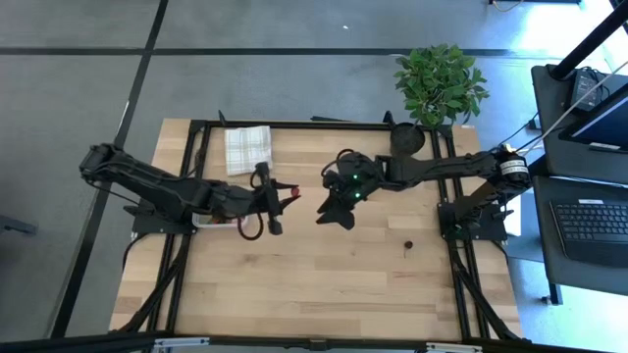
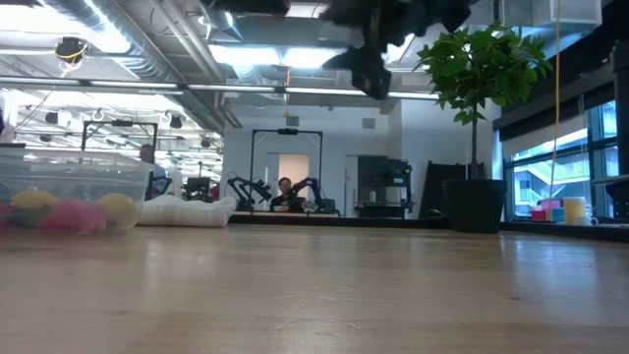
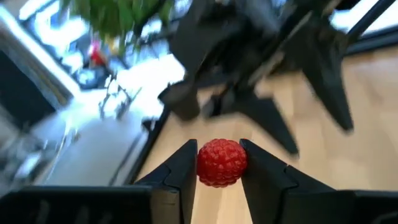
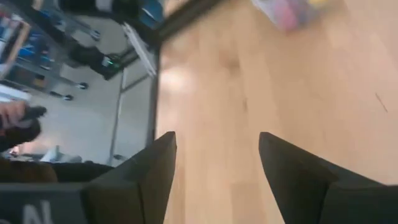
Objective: Pick and placing Produce into tupperware
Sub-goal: Put the red raspberry into the transparent bin
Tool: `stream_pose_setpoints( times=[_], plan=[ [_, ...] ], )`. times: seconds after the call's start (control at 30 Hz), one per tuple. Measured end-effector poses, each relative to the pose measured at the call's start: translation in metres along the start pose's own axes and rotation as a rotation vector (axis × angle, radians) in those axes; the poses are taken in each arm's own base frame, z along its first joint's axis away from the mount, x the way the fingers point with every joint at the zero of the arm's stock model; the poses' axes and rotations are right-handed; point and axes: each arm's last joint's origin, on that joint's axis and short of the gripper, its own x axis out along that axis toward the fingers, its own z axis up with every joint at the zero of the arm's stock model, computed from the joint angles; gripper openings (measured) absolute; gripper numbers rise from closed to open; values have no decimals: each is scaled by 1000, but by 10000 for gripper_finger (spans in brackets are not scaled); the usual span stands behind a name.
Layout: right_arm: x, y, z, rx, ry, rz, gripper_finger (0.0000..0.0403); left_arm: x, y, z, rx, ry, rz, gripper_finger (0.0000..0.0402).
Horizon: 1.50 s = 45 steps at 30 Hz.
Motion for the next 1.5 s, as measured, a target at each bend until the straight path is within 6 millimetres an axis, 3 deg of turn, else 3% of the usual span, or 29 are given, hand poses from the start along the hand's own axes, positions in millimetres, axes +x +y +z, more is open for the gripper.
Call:
stream_pose_setpoints(
  times=[0.33,0.6,0.87,1.03,1.3,1.5],
  plan=[
    [0,-4,-5,2,27,-79,232,-35,1,-33,-210,322,16,88],
    [-1,-7,-3,-20,6,-117,232,-59,9,-66,-410,658,104,105],
    [-3,-10,-2,-16,-4,-131,232,-75,15,-84,-580,943,195,92],
    [-3,-10,-2,-16,-4,-132,232,-77,12,-93,-694,1009,243,107],
    [-3,-10,-1,-16,-6,-131,232,-73,0,-125,-802,1069,270,93],
    [-3,-10,-1,-17,-7,-130,232,-73,-3,-139,-842,1084,310,112]
  ],
)
